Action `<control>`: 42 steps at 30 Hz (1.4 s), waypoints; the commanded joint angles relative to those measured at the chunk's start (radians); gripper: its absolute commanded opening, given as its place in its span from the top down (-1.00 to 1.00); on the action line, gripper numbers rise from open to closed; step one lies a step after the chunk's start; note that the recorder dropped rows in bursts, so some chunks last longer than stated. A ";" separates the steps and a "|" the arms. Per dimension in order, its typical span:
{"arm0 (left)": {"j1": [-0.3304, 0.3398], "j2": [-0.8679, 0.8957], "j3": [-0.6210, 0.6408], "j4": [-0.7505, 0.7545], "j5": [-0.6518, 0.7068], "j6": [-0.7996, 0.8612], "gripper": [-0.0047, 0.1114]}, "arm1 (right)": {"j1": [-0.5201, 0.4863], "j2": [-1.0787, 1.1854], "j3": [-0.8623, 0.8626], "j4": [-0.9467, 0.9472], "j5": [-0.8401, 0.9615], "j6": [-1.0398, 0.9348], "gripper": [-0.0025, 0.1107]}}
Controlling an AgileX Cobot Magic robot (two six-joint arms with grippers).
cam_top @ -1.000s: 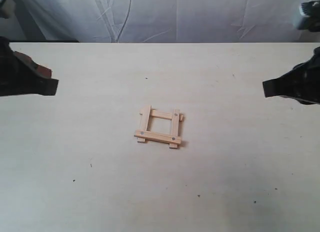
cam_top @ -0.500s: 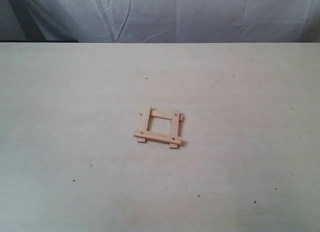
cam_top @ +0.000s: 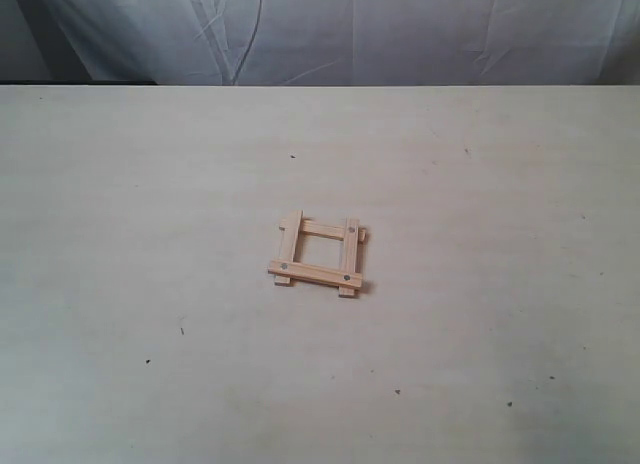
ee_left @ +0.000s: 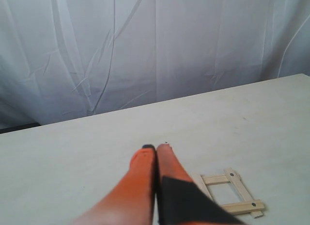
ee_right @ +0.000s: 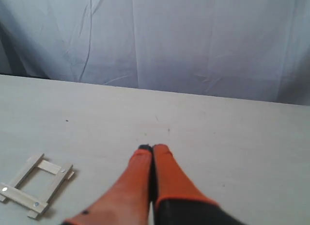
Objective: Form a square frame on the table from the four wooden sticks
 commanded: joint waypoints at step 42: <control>0.145 -0.206 0.224 0.008 -0.030 0.007 0.92 | -0.140 -0.346 0.437 0.003 -0.058 0.000 0.95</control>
